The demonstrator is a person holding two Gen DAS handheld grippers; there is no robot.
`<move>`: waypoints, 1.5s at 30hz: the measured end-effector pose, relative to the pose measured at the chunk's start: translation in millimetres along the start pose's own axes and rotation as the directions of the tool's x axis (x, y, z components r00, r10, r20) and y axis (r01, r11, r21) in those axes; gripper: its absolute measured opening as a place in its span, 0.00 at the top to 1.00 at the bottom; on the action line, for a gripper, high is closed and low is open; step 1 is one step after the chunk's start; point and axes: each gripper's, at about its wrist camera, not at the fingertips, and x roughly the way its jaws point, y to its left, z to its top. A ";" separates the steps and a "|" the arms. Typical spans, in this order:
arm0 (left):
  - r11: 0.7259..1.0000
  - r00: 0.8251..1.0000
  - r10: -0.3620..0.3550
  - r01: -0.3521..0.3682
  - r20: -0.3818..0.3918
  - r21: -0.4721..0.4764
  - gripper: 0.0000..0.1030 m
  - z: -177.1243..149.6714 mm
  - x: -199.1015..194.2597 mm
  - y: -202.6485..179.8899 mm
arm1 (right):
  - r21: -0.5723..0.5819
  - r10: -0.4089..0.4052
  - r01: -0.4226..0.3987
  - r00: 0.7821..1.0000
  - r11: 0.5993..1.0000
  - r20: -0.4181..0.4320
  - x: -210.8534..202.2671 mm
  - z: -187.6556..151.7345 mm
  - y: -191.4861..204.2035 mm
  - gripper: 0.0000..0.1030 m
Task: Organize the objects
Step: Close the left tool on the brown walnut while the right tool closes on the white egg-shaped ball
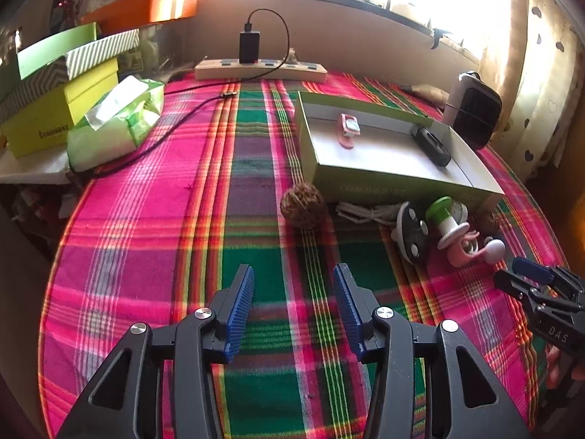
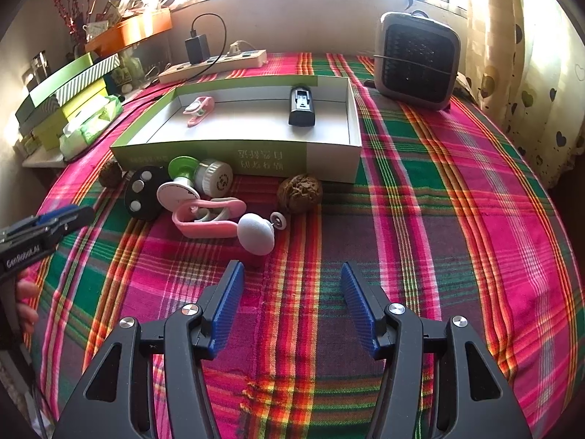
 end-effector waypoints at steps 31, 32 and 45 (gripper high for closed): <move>0.995 0.999 0.041 -0.039 -0.018 0.091 0.57 40.1 37.9 -6.3 | -0.042 -0.026 0.026 1.000 0.999 -0.010 18.1 21.1 11.1 0.45; 0.995 0.999 0.040 -0.039 -0.017 0.088 0.57 40.5 37.9 -5.8 | -0.041 -0.028 0.027 1.000 0.999 -0.010 18.3 21.4 11.1 0.45; 0.996 0.999 0.052 -0.051 -0.015 0.074 0.71 44.1 40.1 -4.2 | -0.041 -0.018 0.018 1.000 0.999 -0.004 18.0 21.7 11.3 0.52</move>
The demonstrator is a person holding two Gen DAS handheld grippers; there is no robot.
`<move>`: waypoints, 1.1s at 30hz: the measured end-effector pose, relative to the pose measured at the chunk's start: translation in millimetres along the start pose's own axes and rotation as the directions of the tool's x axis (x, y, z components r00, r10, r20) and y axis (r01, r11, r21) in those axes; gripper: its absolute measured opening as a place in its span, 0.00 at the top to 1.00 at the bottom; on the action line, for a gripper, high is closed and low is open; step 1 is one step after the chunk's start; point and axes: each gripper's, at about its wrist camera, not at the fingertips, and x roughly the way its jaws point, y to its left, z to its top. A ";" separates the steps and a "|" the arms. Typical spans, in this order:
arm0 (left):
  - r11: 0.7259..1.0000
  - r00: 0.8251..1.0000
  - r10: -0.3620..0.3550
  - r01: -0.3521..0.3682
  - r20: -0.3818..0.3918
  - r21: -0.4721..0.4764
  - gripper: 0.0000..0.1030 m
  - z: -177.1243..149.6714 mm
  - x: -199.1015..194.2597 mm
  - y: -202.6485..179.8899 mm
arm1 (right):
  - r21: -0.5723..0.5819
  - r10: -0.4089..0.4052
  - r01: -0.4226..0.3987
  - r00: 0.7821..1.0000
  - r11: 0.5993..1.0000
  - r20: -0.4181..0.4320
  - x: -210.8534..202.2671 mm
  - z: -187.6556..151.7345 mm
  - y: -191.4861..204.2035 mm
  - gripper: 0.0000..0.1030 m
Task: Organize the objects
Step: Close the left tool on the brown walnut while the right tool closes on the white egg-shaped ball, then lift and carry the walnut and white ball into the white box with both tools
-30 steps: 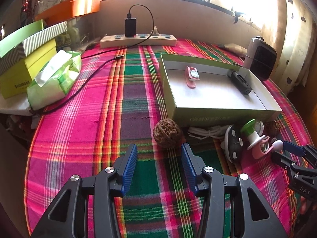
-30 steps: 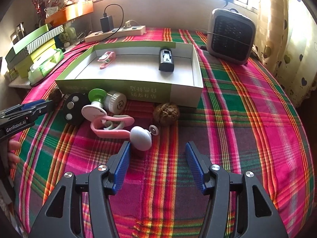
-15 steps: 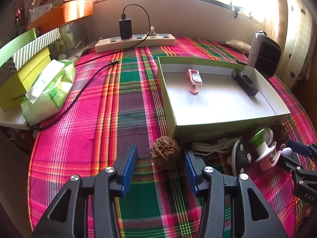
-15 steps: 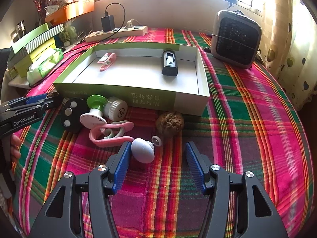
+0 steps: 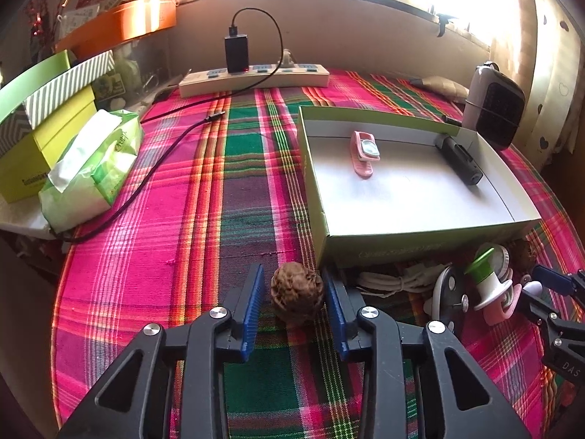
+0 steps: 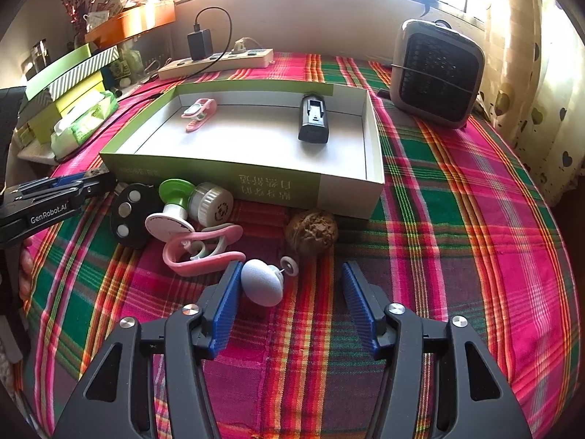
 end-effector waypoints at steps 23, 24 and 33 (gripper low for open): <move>1.000 1.000 0.001 -0.001 0.002 -0.004 0.74 -3.2 -2.2 -0.6 | 0.000 0.005 -0.005 1.000 1.000 0.007 -2.5 -0.8 1.0 0.69; 1.000 1.000 0.001 -0.001 0.002 -0.003 0.74 -3.5 -2.3 -0.8 | 0.001 0.005 -0.005 1.000 1.000 0.007 -2.5 -0.6 1.1 0.69; 1.000 1.000 -0.005 0.005 0.001 -0.004 0.74 -6.0 -3.8 -2.0 | 0.002 0.004 -0.004 1.000 1.000 0.011 -4.1 -1.3 0.0 0.69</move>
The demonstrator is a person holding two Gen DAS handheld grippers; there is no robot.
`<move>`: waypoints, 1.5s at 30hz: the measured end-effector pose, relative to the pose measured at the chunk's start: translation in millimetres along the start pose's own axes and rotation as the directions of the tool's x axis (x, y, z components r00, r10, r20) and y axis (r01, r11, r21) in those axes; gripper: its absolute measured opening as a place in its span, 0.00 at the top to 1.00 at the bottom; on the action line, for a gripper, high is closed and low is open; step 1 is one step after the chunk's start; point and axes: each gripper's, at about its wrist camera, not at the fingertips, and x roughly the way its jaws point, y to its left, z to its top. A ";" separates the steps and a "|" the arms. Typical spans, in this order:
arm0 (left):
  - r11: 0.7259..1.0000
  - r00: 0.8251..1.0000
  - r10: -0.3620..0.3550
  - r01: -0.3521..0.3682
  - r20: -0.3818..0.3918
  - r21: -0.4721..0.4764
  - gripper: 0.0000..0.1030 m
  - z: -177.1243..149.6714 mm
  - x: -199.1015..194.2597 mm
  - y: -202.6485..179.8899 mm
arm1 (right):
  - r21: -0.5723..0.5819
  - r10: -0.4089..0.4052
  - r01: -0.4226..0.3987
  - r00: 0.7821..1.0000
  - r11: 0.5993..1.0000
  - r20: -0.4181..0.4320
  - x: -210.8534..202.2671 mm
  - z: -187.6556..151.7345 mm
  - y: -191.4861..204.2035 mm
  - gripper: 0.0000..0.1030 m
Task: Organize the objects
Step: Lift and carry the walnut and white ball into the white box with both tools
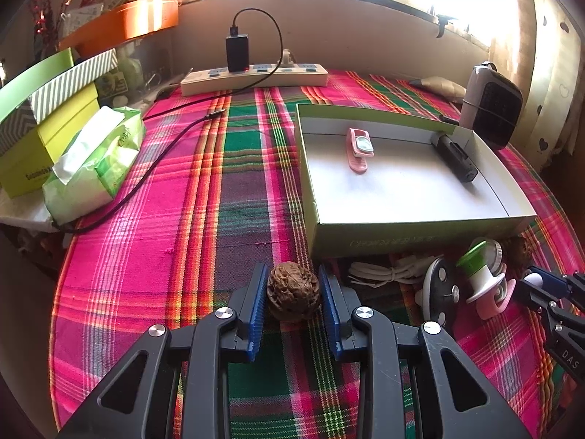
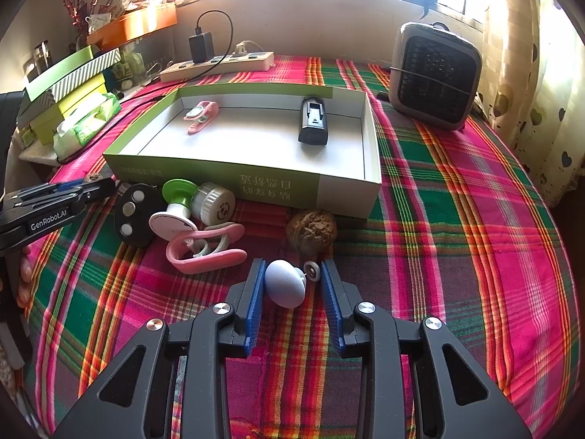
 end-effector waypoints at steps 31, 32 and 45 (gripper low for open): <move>0.997 0.995 -0.053 0.048 0.083 0.058 0.74 25.2 -36.2 -27.9 | -0.041 0.037 -0.034 0.995 0.999 0.097 -27.1 36.1 3.2 0.69; 0.997 0.995 -0.059 0.054 0.082 0.059 0.74 27.6 -34.4 -28.8 | -0.041 0.038 -0.034 0.994 0.999 0.099 -26.1 39.1 3.3 0.69; 0.996 0.996 -0.061 0.056 0.072 0.072 0.74 52.0 -9.5 -38.4 | -0.112 0.052 -0.039 0.992 0.993 0.112 7.4 88.8 12.9 0.69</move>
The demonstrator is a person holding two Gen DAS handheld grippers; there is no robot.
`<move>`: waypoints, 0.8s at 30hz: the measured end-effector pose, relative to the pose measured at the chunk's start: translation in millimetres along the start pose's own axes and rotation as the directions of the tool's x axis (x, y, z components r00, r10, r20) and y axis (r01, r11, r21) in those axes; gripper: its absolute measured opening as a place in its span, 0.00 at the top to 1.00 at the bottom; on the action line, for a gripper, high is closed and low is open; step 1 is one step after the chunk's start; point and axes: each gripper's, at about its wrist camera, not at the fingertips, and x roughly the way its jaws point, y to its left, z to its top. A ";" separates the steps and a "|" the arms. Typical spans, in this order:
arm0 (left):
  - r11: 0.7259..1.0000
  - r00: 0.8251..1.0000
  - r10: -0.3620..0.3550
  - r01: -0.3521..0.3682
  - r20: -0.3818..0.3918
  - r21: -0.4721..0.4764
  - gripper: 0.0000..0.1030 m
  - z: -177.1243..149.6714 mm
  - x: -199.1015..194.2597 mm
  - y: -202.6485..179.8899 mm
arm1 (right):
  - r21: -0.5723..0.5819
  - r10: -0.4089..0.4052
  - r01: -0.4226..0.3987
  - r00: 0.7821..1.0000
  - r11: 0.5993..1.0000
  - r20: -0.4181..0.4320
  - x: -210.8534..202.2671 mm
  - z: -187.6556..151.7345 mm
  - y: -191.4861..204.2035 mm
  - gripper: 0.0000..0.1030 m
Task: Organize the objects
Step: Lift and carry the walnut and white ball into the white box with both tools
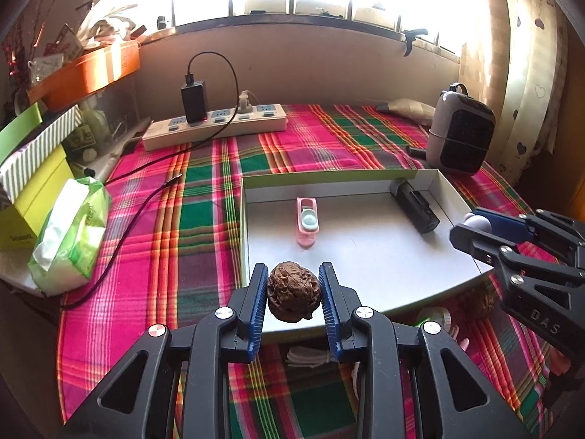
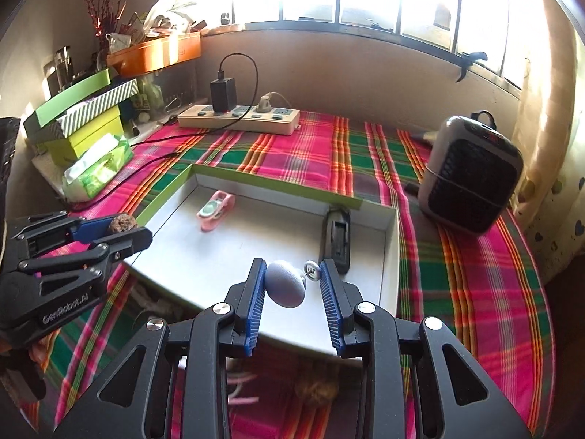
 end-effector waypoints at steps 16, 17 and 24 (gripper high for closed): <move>1.000 0.999 0.011 -0.011 -0.037 0.019 0.74 10.1 35.0 -2.8 | -0.052 0.003 -0.008 0.995 0.999 -0.100 72.7 37.7 -1.5 0.69; 1.000 0.999 0.013 -0.012 -0.038 0.022 0.74 10.2 36.4 -3.0 | -0.053 0.003 -0.008 0.994 0.999 -0.106 76.1 39.0 -1.6 0.69; 0.999 0.999 0.020 -0.019 -0.050 0.026 0.74 9.9 45.4 -2.8 | -0.078 -0.011 0.000 0.991 0.997 -0.134 94.1 45.8 2.2 0.69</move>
